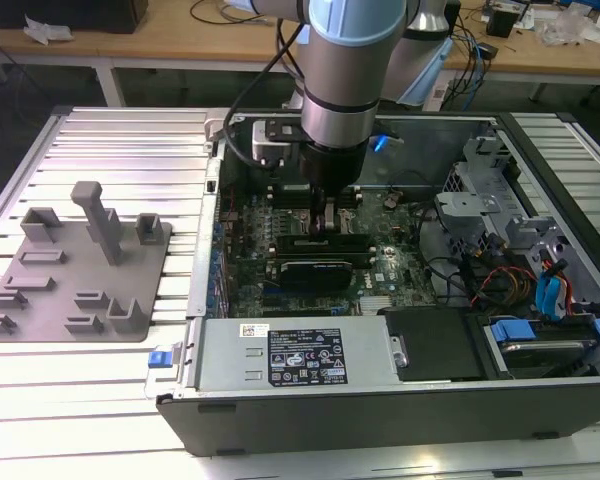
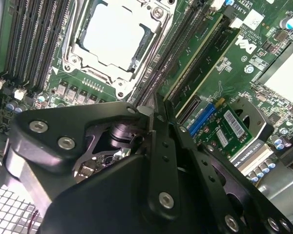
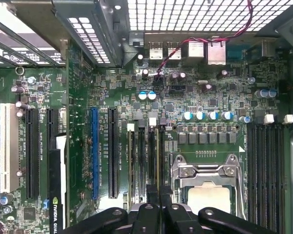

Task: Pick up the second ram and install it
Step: 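Insert the second ram into the second slot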

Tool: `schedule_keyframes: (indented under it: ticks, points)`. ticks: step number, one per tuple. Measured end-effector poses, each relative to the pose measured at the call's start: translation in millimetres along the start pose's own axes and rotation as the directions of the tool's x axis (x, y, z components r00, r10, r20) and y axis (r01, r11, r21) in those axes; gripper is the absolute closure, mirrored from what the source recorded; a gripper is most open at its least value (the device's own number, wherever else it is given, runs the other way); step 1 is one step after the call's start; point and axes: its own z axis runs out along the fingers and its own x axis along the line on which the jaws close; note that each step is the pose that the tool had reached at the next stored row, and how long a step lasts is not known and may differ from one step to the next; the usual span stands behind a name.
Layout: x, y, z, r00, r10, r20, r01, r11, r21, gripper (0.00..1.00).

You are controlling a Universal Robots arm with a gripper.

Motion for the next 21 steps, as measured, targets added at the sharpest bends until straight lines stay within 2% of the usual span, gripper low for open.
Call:
schedule_keyframes:
  ticks: [1, 4, 19, 21]
  points:
    - [0.0, -0.1, 0.5, 1.0000, 0.000, -0.0053, 0.000, 1.0000, -0.0003, 0.91]
    - [0.1, 0.0, 1.0, 0.9999, 0.005, -0.0100, -0.005, 1.0000, -0.0002, 0.91]
    - [0.0, -1.3, 2.2, 0.9999, -0.002, -0.0101, 0.002, 1.0000, -0.0003, 0.91]
    - [0.1, -1.3, 2.7, 0.9999, 0.009, -0.0100, -0.009, 1.0000, -0.0001, 0.91]
